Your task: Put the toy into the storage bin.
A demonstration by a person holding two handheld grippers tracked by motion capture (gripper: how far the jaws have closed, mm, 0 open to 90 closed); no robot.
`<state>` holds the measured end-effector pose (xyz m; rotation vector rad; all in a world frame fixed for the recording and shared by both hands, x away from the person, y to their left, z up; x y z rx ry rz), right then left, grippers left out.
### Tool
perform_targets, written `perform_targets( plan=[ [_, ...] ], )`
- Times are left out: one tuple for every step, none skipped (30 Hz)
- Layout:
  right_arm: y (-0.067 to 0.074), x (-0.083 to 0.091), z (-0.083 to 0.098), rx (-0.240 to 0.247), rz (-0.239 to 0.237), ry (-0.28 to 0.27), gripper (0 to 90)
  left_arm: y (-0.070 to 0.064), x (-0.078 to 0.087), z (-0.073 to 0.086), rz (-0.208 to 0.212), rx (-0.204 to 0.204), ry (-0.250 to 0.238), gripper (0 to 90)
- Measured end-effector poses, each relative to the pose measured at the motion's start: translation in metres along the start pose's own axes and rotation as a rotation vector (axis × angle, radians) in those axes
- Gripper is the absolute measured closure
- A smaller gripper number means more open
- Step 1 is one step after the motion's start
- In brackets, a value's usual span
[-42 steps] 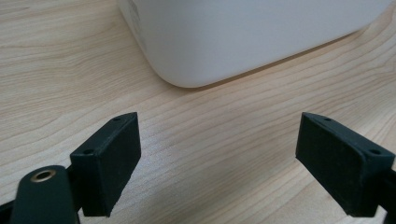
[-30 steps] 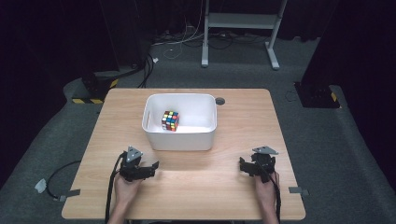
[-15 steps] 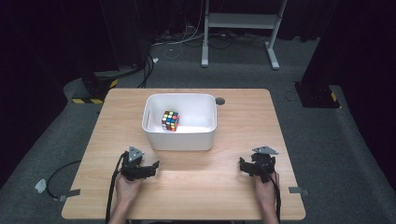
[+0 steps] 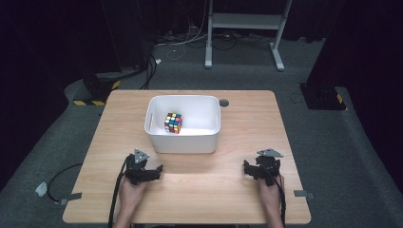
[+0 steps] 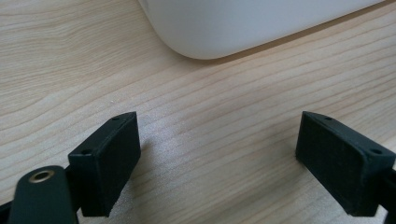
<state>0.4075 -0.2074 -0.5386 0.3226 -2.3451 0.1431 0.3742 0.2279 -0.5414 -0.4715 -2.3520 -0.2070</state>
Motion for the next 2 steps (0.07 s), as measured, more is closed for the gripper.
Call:
perform_targets(
  plan=[
    [0.0,0.0,0.0,0.0,0.0,0.0,14.5,0.0,0.0,0.0,0.0,0.0,0.0,14.0],
    [0.0,0.0,0.0,0.0,0.0,0.0,14.4,0.0,0.0,0.0,0.0,0.001,0.0,14.0]
  ],
)
Point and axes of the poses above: each handheld gripper's, and its own axes: x roughly backward along the jaws, z roughly out of its underside, y roughly to its left, the point moved 2 cm from there along -x, roughly forward along the jaws, and after that the axes turned 1 degree about -x, right-handed, at the moved point
